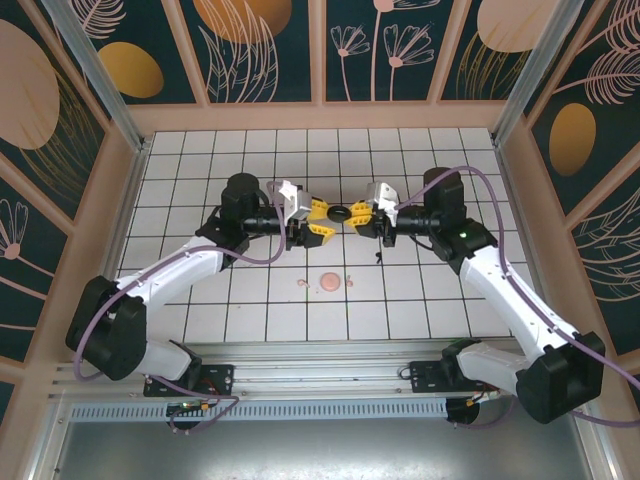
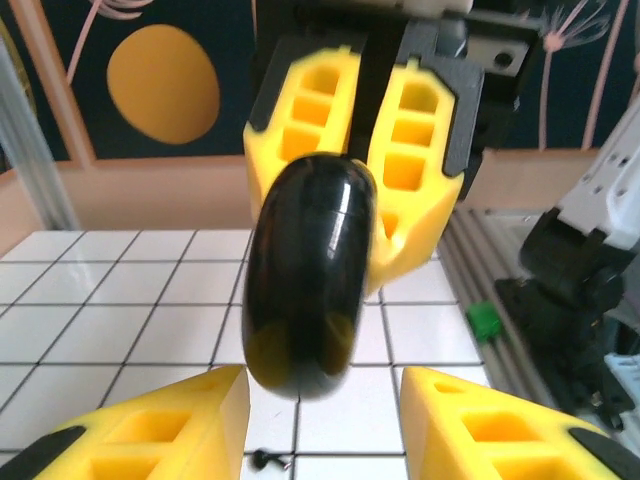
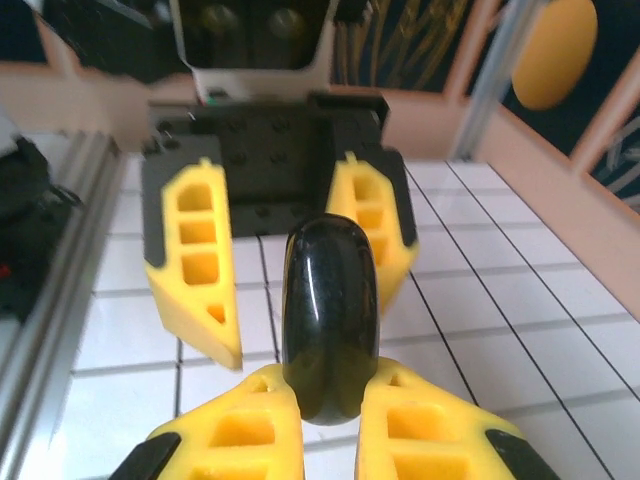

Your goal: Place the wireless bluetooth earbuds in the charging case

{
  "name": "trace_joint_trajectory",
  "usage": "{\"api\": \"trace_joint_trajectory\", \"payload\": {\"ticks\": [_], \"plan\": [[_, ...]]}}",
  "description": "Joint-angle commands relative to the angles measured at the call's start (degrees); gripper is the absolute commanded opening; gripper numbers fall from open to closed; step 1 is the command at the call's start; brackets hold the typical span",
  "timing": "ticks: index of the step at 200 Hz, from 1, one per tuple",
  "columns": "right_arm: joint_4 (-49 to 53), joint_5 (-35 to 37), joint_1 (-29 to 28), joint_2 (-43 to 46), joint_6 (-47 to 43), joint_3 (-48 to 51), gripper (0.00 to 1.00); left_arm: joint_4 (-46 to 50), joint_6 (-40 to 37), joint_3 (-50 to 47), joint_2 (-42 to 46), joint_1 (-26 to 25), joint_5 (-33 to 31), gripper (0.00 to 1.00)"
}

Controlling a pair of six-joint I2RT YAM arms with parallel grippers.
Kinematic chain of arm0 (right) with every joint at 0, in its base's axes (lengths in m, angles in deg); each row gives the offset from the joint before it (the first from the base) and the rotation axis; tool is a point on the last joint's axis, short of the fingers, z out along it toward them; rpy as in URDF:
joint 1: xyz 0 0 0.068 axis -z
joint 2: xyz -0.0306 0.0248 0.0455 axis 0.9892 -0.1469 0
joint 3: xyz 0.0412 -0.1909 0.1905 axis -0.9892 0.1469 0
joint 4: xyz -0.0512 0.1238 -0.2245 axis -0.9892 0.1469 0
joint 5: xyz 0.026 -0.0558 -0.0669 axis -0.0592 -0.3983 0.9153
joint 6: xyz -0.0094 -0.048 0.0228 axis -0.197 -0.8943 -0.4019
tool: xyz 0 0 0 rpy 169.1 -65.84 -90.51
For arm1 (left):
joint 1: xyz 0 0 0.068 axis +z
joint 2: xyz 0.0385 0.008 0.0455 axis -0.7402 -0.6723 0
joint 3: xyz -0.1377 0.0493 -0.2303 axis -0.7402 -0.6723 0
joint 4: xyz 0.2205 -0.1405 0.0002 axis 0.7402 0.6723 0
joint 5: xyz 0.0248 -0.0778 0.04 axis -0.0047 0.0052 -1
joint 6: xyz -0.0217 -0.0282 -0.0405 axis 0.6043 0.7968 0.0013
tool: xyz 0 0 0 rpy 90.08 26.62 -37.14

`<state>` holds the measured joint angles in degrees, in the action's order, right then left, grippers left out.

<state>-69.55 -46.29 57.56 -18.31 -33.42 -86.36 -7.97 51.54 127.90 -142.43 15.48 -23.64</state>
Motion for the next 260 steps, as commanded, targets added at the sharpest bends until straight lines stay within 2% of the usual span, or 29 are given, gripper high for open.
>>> {"api": "trace_joint_trajectory", "payload": {"ticks": [1, 25, 99, 193, 201, 217, 231, 260], "plan": [[15.18, 10.5, -0.91, -0.17, -9.72, -4.05, 0.11, 15.19, -13.15, 3.65, 0.88, -0.21, -3.98, 0.44], [18.22, 13.27, -2.73, -1.63, -11.92, -6.1, 0.11, 17.8, -15.39, 4.17, 0.58, -0.17, -4.61, 0.45], [21.85, 11.39, -6.38, -8.02, -14.7, -11.21, 0.11, 18.29, -15.67, 4.08, 0.3, -0.23, -4.09, 0.44], [22.99, 9.86, -6.69, -10.23, -15.7, -13.26, 0.11, 19.08, -16.02, 4.33, 0.12, -0.16, -3.32, 0.15], [22.39, 9.85, -6.62, -10.2, -15.18, -12.97, 0.14, 19.08, -16.04, 4.21, 0.03, -0.17, -3.27, 0.14], [18.82, 9.34, -5.97, -8.93, -12.6, -11.39, 0.27, 18.73, -15.65, 4.19, -0.08, -0.21, -2.78, 0.13], [14.65, 7.21, -4.73, -7.34, -10.51, -9.18, 0.33, 17.76, -14.83, 3.95, -0.07, -0.13, -2.21, 0.13], [6.15, 2.48, -1.77, -4.39, -5.74, -4.98, 0.35, 15.72, -13.16, 3.35, -0.18, -0.2, -0.87, 0.13]]}}
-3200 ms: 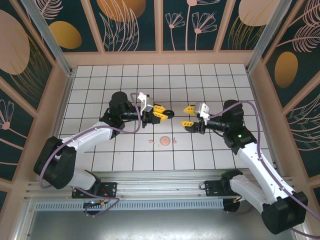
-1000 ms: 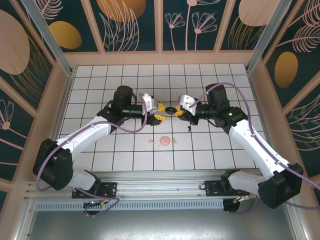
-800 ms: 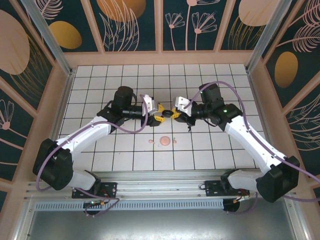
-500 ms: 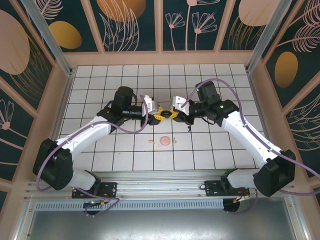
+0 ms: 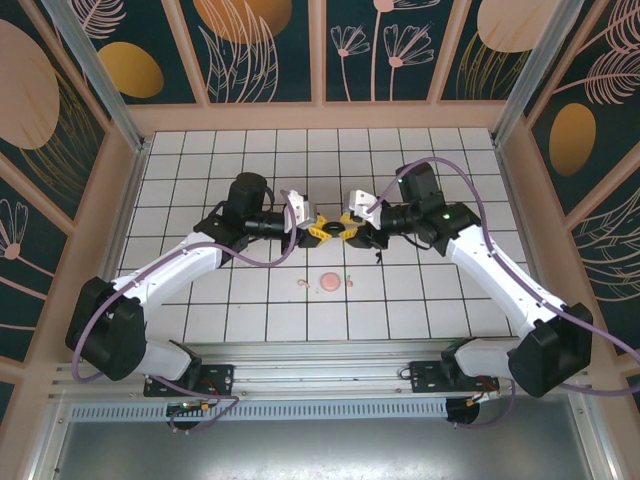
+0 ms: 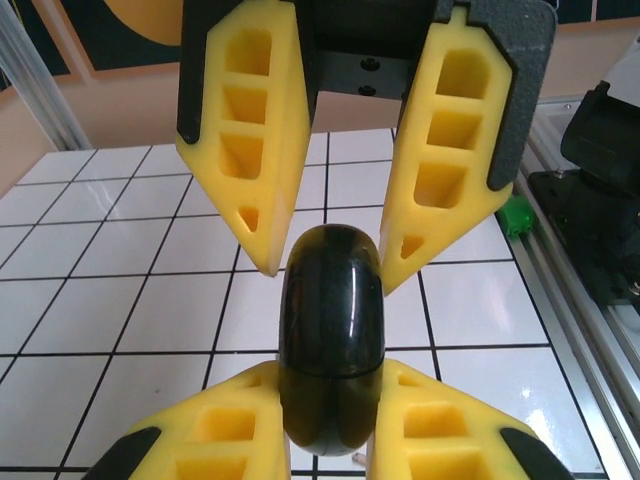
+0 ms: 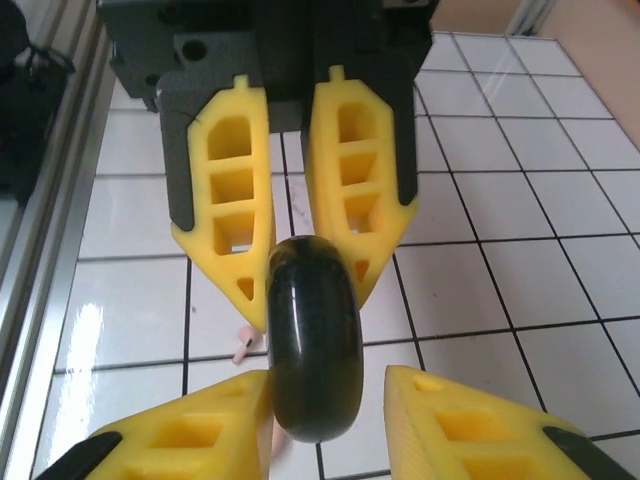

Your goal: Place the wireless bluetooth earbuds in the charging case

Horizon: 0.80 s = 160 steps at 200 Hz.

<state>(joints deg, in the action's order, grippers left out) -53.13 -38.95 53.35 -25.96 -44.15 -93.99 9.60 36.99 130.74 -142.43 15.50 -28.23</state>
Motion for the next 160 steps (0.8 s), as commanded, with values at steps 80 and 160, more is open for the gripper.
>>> {"api": "trace_joint_trajectory", "payload": {"ticks": [80, 160], "plan": [[-17.74, -7.39, 5.96, 3.89, 11.68, 5.39, 0.35, -9.2, 6.88, -2.7, -0.44, -0.2, 5.55, 0.11], [-15.4, -7.61, 10.65, 5.02, 27.32, 4.29, 0.35, -37.47, 24.04, -12.54, -4.09, -0.17, 3.72, 0.1]]}}
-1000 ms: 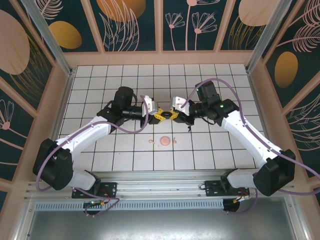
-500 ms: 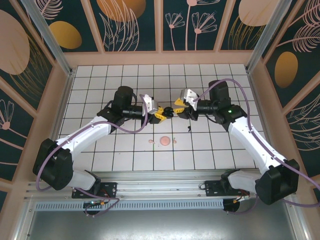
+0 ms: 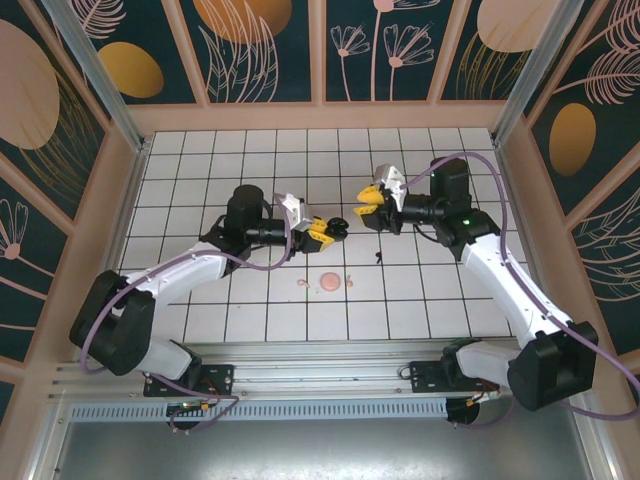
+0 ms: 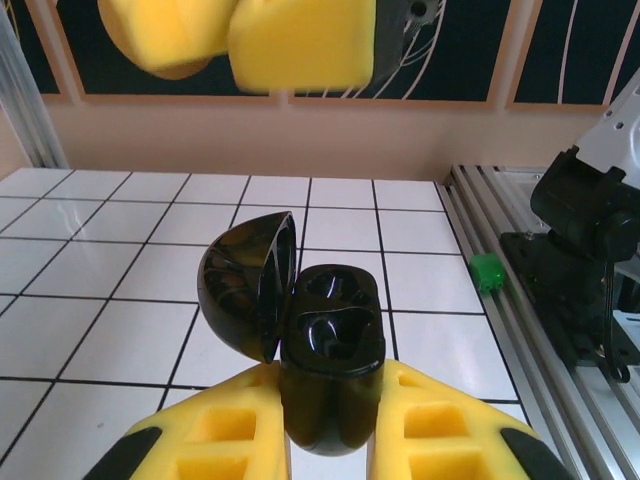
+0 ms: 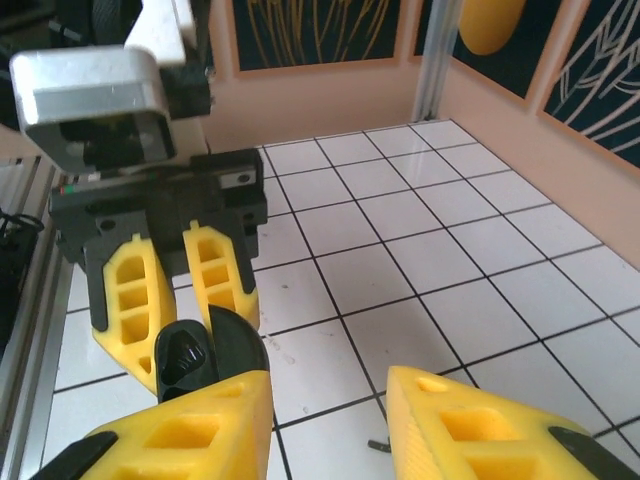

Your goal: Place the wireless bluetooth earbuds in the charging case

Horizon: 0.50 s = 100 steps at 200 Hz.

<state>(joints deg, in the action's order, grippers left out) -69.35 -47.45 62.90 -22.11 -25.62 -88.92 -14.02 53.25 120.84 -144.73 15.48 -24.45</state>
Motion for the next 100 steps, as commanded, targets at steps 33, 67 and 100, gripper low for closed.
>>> {"api": "trace_joint_trajectory", "payload": {"ticks": [33, 67, 100], "plan": [[7.19, 11.72, 1.79, -1.14, 18.28, -2.16, 0.35, -25.65, 14.24, -7.14, -4.77, -0.07, -2.97, 0.1], [15.78, 19.77, 2.23, -5.85, 25.97, -4.09, 0.35, -38.36, 21.75, -11.92, -7.76, 0.79, -5.83, 0.09], [21.67, 27.44, 2.29, -12.0, 36.57, -5.06, 0.35, -46.29, 26.53, -14.63, -10.67, 1.62, -8.17, 0.09]]}}
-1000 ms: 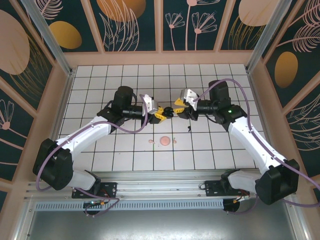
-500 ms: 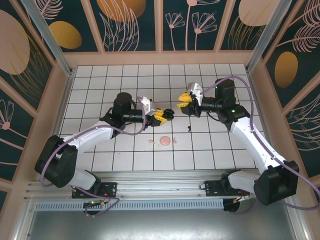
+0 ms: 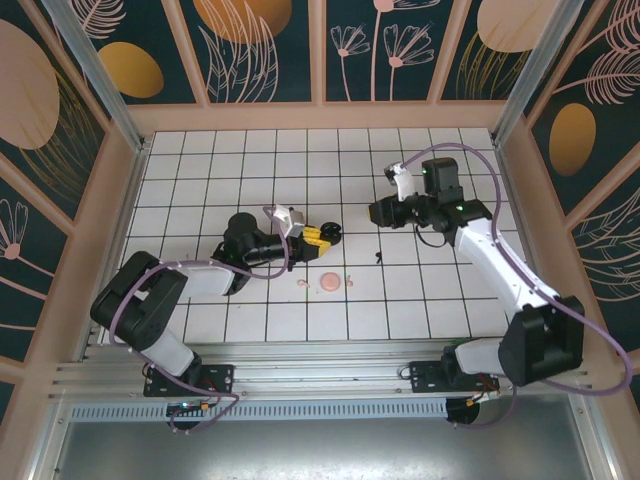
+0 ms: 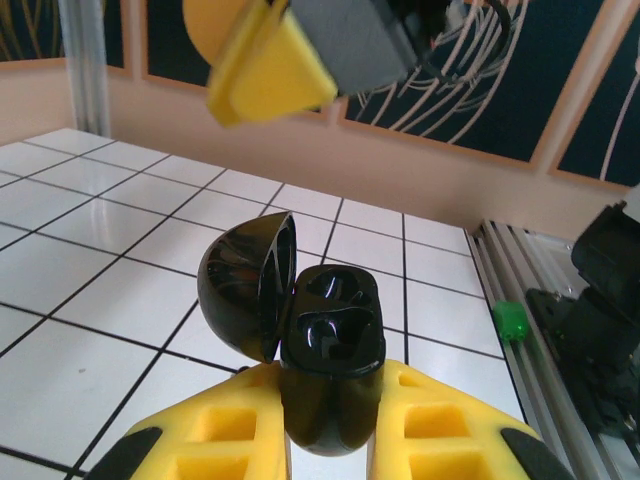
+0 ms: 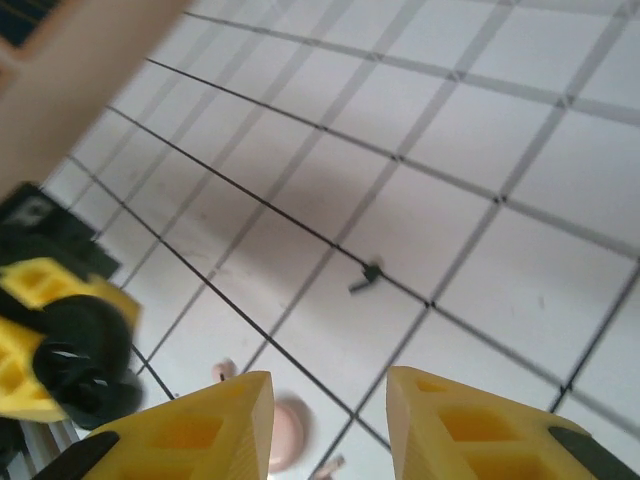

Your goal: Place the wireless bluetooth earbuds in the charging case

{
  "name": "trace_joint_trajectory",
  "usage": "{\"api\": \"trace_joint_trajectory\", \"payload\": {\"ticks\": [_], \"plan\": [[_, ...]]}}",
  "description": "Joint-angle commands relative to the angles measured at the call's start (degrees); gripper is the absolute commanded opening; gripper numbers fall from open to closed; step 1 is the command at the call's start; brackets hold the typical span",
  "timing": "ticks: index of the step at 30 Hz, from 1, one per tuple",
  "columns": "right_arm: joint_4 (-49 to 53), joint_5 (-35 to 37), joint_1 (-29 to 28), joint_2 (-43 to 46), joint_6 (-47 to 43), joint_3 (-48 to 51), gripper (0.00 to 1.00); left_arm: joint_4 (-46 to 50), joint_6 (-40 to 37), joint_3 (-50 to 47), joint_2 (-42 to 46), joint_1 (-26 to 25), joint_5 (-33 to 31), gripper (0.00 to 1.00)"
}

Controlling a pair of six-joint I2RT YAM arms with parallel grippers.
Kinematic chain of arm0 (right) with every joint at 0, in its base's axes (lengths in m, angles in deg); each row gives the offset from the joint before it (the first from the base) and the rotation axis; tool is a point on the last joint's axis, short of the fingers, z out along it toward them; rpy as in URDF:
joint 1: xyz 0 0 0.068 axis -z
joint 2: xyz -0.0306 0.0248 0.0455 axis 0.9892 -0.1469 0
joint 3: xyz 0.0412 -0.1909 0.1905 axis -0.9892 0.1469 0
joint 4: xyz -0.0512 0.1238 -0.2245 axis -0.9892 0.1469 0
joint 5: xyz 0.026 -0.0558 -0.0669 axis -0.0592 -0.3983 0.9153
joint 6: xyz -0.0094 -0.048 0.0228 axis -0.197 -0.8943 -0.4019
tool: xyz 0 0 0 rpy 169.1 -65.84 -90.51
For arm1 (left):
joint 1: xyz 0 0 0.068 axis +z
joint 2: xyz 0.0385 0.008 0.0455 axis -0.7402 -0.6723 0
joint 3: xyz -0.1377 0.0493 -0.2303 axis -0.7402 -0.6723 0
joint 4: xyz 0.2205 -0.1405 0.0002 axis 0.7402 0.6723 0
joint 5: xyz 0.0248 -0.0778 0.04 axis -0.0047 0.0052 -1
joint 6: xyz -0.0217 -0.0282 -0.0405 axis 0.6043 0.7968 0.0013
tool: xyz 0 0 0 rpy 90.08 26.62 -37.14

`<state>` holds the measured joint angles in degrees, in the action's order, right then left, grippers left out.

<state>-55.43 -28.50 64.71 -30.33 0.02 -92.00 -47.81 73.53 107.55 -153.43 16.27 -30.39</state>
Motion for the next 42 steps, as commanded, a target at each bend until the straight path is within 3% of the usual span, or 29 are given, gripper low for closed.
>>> {"api": "trace_joint_trajectory", "payload": {"ticks": [1, 9, 19, 25, 42], "plan": [[7.91, 8.67, 0.44, -3.94, 11.21, -1.95, 0.36, -12.73, 6.37, -1.45, -2.06, 0.87, -2.3, 0.09], [10.09, 15.44, -0.26, -10.39, 29.8, 0.82, 0.32, -15.25, 8.11, -1.73, -4.51, 0.94, -3.17, 0.09], [8.37, 20.64, -3.92, -18.58, 38.53, 1.78, 0.31, -12.79, 6.43, -1.41, -3.9, 0.9, -2.96, 0.09], [9.94, 23.11, -5.04, -22.28, 39.96, -0.1, 0.3, -8.92, 3.89, -1.03, -2.76, 0.9, -3.29, 0.09], [4.88, 20.8, -5.74, -24.49, 39.09, -2.02, 0.27, -8.95, 4.27, -1.09, -2.59, 0.92, -3.24, 0.09]]}}
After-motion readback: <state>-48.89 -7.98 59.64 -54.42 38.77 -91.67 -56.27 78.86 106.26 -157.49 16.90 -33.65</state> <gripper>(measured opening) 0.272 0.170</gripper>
